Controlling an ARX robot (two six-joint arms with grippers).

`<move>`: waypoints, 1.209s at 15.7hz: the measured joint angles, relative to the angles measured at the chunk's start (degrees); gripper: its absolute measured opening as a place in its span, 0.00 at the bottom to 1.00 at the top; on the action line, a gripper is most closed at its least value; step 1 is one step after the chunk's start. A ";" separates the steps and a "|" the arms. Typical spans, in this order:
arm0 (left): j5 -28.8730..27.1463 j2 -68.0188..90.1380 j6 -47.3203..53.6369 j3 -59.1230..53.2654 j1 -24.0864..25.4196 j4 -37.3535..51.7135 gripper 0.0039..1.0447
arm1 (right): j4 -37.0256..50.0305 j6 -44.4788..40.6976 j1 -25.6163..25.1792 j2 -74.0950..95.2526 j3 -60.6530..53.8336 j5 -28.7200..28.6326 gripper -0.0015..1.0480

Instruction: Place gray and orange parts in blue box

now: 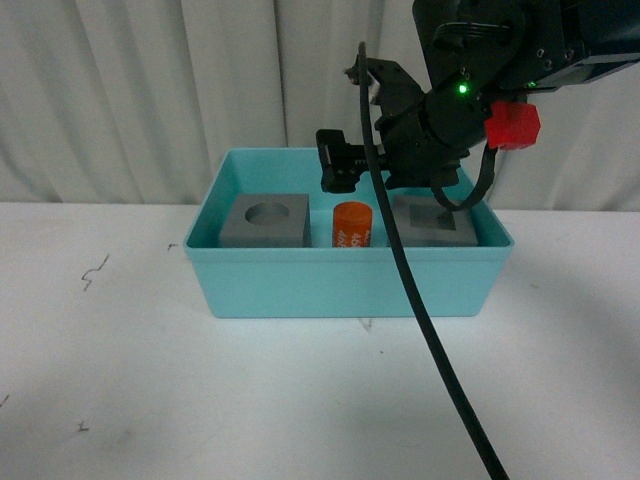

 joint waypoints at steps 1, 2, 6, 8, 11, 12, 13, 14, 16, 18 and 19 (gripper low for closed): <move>0.00 0.00 0.00 0.00 0.00 0.02 0.94 | 1.55 0.00 -0.04 -1.29 -1.49 0.02 0.94; 0.00 0.00 0.00 0.00 0.00 0.00 0.94 | 5.75 -0.24 -0.39 -5.18 -5.01 0.26 0.94; 0.02 0.00 0.00 0.00 0.00 0.02 0.94 | 14.49 -2.34 -2.27 -13.53 -10.93 0.92 0.94; 0.04 0.00 0.00 0.00 0.00 0.04 0.94 | 30.88 -2.60 -2.16 -17.94 -17.88 9.64 0.85; 0.00 0.00 0.00 0.00 0.00 0.02 0.94 | 51.91 -2.10 -4.72 -31.98 -40.92 26.40 0.54; 0.00 0.00 0.00 0.00 0.00 0.00 0.94 | 56.74 -1.92 -6.88 -38.10 -48.52 26.38 0.42; 0.02 0.00 0.00 0.00 0.00 0.00 0.94 | 60.06 -1.88 -8.50 -42.97 -55.58 25.97 0.30; 0.00 0.00 0.00 0.00 0.00 0.02 0.94 | 61.33 -1.84 -9.01 -44.96 -59.43 25.44 0.23; -0.02 0.00 0.00 0.00 0.00 0.00 0.94 | 64.28 -1.73 -9.53 -49.59 -72.78 22.47 0.02; 0.00 0.00 0.00 0.00 0.00 0.00 0.94 | 66.25 -1.73 -11.50 -55.43 -79.47 21.53 0.02; 0.00 0.00 0.00 0.00 0.00 0.00 0.94 | 66.97 -1.73 -12.44 -58.42 -82.09 21.22 0.02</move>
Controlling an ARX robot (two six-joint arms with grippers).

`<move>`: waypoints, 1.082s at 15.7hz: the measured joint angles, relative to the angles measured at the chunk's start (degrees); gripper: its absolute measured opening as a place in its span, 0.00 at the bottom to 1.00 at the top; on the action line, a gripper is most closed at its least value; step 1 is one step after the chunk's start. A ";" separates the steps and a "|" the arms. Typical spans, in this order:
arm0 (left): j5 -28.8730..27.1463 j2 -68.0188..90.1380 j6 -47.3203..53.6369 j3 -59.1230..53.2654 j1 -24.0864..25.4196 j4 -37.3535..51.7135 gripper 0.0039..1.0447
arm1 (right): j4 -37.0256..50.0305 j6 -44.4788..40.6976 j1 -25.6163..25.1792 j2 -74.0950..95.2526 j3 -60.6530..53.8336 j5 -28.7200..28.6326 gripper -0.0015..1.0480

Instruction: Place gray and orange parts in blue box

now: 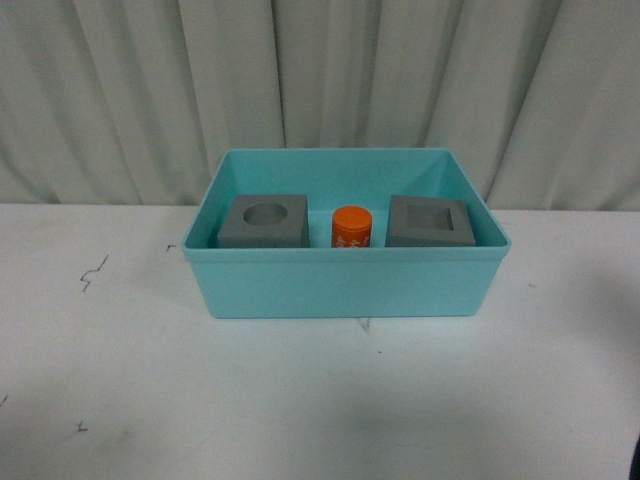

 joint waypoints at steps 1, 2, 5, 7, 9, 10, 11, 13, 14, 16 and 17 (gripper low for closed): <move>0.02 0.00 0.00 0.00 0.00 0.00 0.94 | 0.17 0.00 -0.35 -2.27 -2.67 -0.59 0.02; 0.00 0.00 0.00 0.00 0.00 0.00 0.94 | 0.07 0.00 -0.35 -3.48 -4.48 -1.03 0.02; 0.00 0.00 0.00 0.00 0.00 0.00 0.94 | -0.92 0.00 -1.60 -9.97 -10.58 -2.40 0.02; 0.00 0.00 0.00 0.00 0.00 0.00 0.94 | -2.69 0.00 -5.25 -14.80 -13.55 -5.75 0.02; 0.00 0.00 0.00 0.00 0.00 0.00 0.94 | -5.20 0.02 -5.44 -19.65 -16.39 -6.08 0.02; 0.00 0.00 0.00 0.00 0.00 0.02 0.94 | -6.73 0.02 -5.49 -22.45 -17.51 -6.19 0.02; 0.00 0.00 0.00 0.00 0.00 0.00 0.94 | -2.80 0.02 -5.49 -22.88 -19.61 -6.19 0.02; 0.00 0.00 0.00 0.00 0.00 0.00 0.94 | -8.33 0.02 -5.49 -27.12 -22.12 -6.21 0.02; 0.00 0.00 0.00 0.00 0.00 0.00 0.94 | -10.78 0.02 -5.51 -31.47 -22.32 -6.19 0.02; 0.00 0.00 0.00 0.00 0.00 0.00 0.94 | -15.47 0.02 -5.49 -36.79 -22.67 -6.19 0.02; 0.00 0.00 0.00 0.00 0.00 0.00 0.94 | -18.27 0.02 -5.49 -39.47 -23.12 -6.19 0.02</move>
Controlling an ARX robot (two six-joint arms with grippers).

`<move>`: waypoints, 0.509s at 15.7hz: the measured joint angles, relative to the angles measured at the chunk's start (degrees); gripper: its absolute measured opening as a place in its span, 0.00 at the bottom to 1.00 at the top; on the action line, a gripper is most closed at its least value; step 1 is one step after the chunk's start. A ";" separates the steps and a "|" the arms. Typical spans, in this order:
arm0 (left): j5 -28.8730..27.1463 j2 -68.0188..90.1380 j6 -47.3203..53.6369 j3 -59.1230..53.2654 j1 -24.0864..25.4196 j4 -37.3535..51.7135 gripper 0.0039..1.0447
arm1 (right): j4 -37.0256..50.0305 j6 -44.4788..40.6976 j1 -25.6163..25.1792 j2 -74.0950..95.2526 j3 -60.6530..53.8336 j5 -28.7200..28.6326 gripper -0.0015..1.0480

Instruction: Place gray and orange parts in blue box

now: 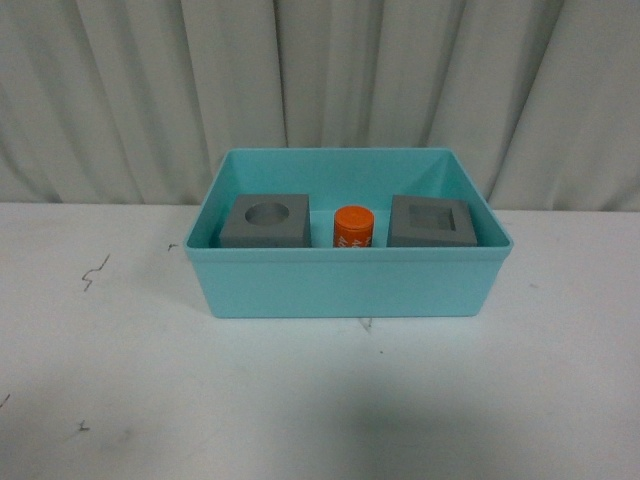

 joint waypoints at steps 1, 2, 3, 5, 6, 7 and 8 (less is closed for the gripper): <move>0.00 0.00 0.00 0.00 0.00 0.00 0.94 | -2.01 0.00 0.00 -2.45 0.00 0.00 0.02; 0.00 0.00 0.00 0.00 0.00 0.02 0.94 | -4.11 0.00 0.00 -5.03 0.00 0.00 0.02; 0.00 0.00 0.00 0.00 0.00 0.00 0.94 | -6.08 0.00 0.00 -7.30 -0.02 0.00 0.02; 0.00 0.00 0.00 0.00 0.00 0.02 0.94 | -9.92 0.00 0.00 -11.19 -0.02 0.00 0.02; 0.00 0.00 0.00 0.00 0.00 0.00 0.94 | -11.63 0.00 0.00 -13.03 -0.02 0.00 0.02; 0.00 0.00 0.00 0.00 0.00 0.00 0.94 | -13.22 0.00 0.00 -14.67 -0.02 0.00 0.02; 0.00 0.00 0.00 0.00 0.00 0.00 0.94 | -14.95 0.00 0.00 -16.35 -0.02 0.00 0.02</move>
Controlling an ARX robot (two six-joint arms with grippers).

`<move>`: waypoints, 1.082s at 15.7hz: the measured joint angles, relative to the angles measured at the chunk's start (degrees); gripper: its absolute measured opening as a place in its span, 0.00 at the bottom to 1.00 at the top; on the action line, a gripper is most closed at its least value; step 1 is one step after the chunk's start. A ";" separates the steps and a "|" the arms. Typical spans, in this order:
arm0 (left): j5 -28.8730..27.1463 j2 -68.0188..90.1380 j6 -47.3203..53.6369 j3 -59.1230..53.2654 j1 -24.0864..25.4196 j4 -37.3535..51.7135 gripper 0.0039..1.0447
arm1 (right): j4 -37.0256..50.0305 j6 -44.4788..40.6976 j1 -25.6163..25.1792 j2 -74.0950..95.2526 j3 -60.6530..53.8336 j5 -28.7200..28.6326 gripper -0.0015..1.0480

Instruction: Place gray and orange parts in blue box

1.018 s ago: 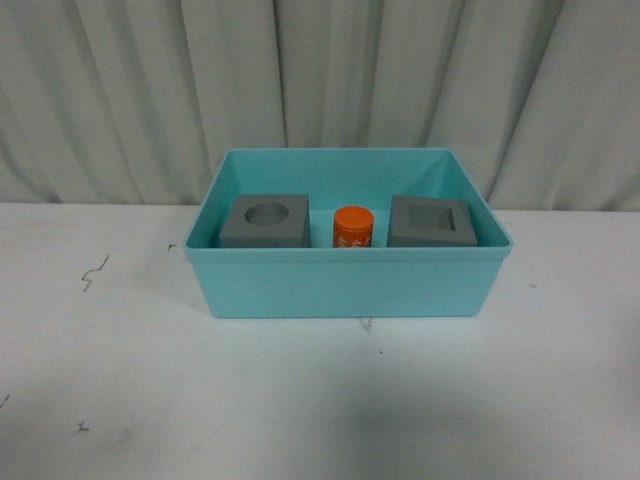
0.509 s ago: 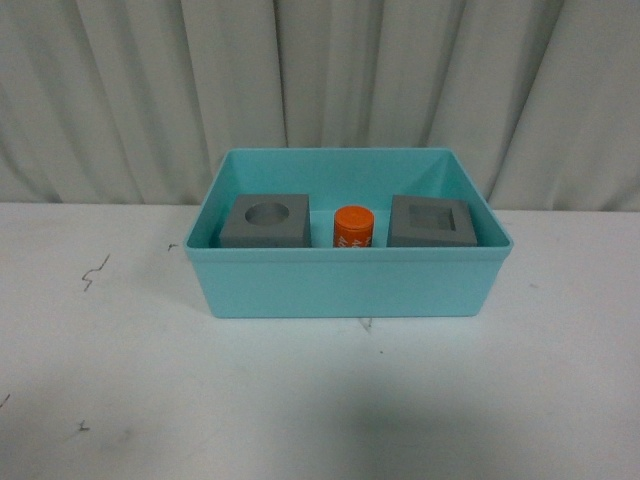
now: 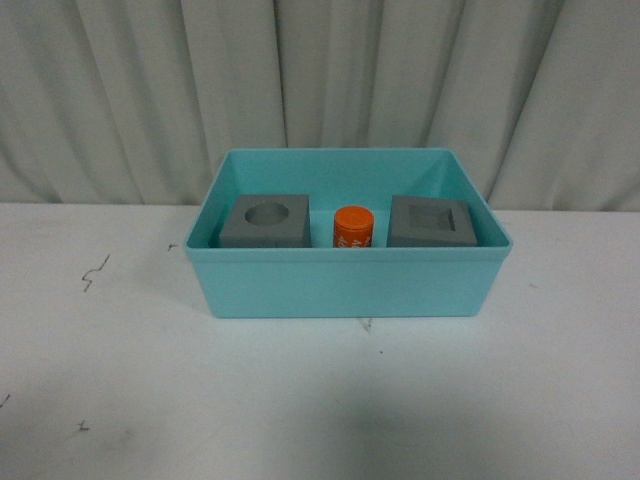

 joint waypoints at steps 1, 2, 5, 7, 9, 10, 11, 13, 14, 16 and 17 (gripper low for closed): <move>0.00 0.00 0.00 0.00 0.00 0.00 0.94 | -1.09 0.00 0.00 -1.31 0.00 0.00 0.02; 0.00 0.00 0.00 0.00 0.00 0.00 0.94 | -2.64 0.00 0.00 -2.78 0.00 0.00 0.02; 0.00 0.00 0.00 0.00 0.00 0.00 0.94 | -6.93 0.00 0.00 -7.13 0.00 0.00 0.02; 0.00 0.00 0.00 0.00 0.00 0.00 0.94 | -9.01 0.00 0.00 -9.18 0.00 0.00 0.02; 0.00 0.00 0.00 0.00 0.00 0.00 0.94 | -11.17 0.00 0.00 -11.32 0.00 0.00 0.02; 0.00 0.00 0.00 0.00 0.00 0.00 0.94 | -12.83 0.00 0.00 -12.61 0.00 0.00 0.02; -0.02 0.00 0.00 0.00 0.00 0.00 0.94 | -22.29 0.00 0.00 -19.58 0.00 -0.07 0.02; 0.04 0.00 0.00 0.00 0.00 0.07 0.94 | -21.97 0.00 -0.02 -21.77 0.07 -0.04 0.02; 0.00 0.00 0.00 0.00 0.00 0.04 0.94 | -22.32 0.02 0.00 -21.64 0.00 -0.04 0.02; 0.02 0.00 0.00 0.00 0.00 0.02 0.94 | -22.14 0.02 -0.02 -21.75 0.00 -0.07 0.02; 0.02 0.00 0.00 0.00 0.00 0.02 0.94 | -22.10 0.00 0.00 -21.75 0.00 -0.09 0.04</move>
